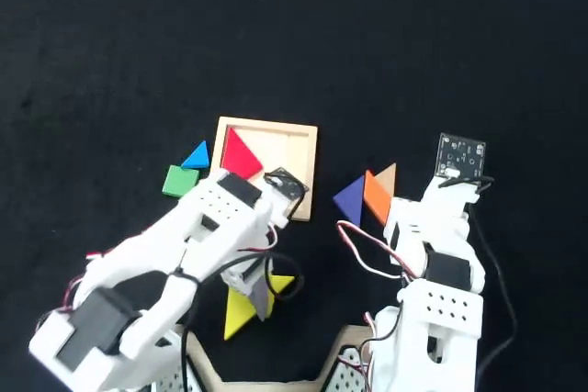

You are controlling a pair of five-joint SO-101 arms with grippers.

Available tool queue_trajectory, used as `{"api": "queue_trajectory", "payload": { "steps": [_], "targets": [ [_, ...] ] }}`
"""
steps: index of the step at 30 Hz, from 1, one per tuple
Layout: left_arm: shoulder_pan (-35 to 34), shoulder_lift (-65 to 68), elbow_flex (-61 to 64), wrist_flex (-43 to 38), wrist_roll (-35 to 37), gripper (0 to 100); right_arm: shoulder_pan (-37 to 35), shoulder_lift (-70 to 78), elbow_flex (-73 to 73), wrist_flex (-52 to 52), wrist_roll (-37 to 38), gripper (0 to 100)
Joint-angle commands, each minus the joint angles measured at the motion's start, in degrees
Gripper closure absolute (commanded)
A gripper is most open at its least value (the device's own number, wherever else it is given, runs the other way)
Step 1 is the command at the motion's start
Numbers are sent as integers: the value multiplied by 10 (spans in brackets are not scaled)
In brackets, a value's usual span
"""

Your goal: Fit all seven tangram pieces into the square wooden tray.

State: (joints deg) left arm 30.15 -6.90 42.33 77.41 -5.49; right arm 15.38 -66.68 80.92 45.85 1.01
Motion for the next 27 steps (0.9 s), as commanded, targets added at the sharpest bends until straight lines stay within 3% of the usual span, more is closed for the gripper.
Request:
{"api": "queue_trajectory", "payload": {
  "steps": [1,9,27],
  "targets": [
    [-24,35,1,-29,1,629,7,-13,-28,5,4,832],
    [-33,119,-23,-37,-2,632,6,-13,-29,5,4,832],
    [-5,126,-53,-76,-2,633,6,-13,-29,5,4,832]
  ]
}}
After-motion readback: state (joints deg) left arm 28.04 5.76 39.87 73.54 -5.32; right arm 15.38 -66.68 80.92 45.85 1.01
